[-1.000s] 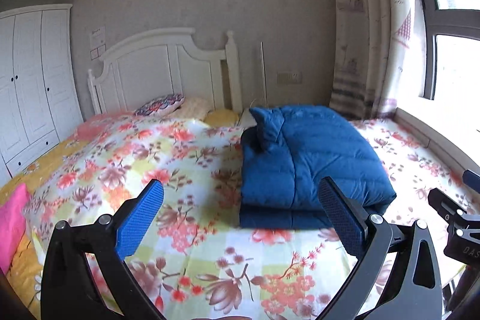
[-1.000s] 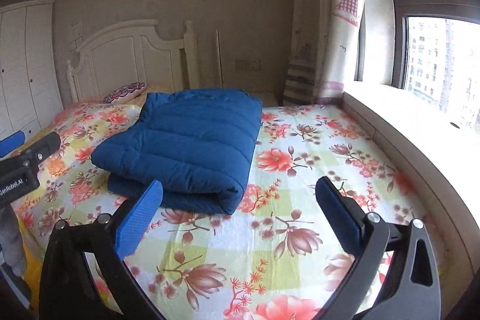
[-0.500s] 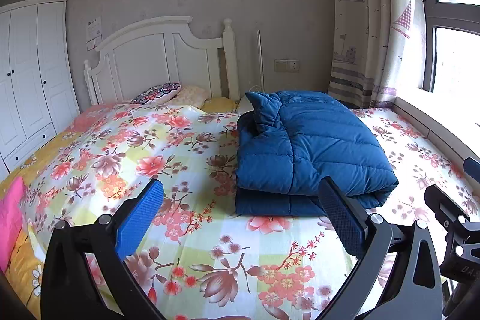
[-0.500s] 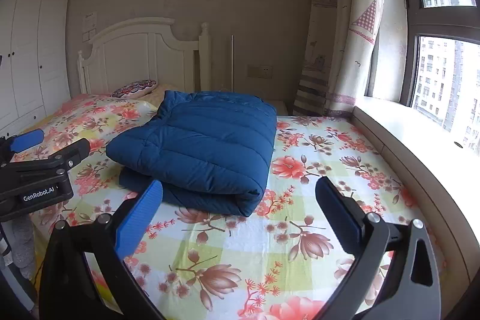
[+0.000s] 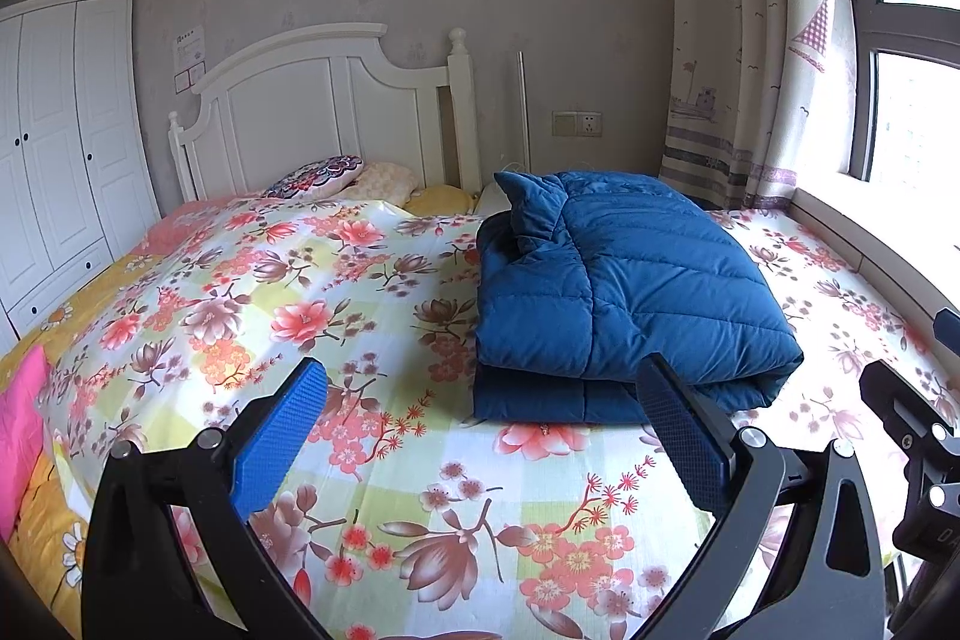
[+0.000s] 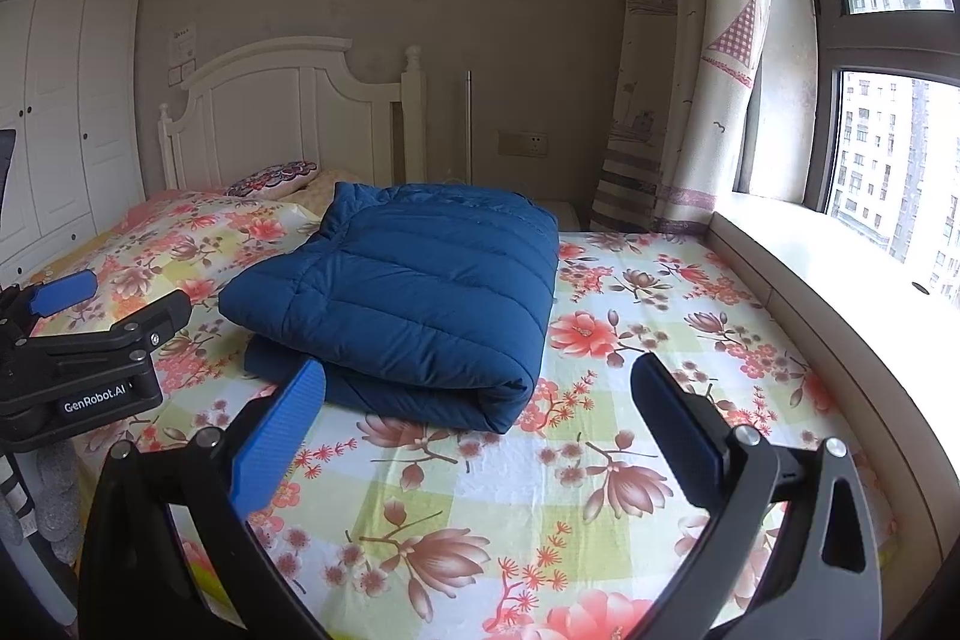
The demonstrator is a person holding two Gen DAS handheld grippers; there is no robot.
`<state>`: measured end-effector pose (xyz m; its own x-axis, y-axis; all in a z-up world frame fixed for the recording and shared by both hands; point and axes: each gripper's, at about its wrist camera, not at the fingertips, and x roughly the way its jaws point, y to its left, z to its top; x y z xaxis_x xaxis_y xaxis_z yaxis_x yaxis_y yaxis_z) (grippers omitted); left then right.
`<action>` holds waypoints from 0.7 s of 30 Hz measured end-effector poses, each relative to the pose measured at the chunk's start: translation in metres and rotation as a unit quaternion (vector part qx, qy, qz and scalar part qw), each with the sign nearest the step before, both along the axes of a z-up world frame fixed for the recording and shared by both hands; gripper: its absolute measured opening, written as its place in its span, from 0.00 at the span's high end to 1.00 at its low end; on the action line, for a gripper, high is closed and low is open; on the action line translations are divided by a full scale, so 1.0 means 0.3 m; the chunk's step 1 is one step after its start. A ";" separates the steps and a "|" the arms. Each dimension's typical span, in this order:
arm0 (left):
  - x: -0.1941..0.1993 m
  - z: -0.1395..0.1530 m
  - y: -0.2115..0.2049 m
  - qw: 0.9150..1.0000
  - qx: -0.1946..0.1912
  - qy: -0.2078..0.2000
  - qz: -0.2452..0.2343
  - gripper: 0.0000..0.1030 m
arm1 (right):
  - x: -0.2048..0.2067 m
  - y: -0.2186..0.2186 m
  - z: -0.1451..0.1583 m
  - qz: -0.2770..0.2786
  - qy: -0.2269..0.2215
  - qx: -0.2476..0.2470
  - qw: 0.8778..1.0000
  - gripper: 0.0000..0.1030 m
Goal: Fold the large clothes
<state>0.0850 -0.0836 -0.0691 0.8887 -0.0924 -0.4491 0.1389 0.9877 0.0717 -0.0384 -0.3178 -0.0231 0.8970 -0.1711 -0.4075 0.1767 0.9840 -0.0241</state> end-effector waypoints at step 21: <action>-0.001 -0.022 0.007 1.000 -0.003 0.004 0.005 0.04 | 0.000 -0.003 -0.009 0.009 0.003 0.002 1.000 0.02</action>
<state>0.0848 -0.0814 -0.0756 0.8860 -0.0858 -0.4557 0.1294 0.9895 0.0651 -0.0383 -0.3186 -0.0257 0.8973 -0.1531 -0.4139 0.1586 0.9871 -0.0213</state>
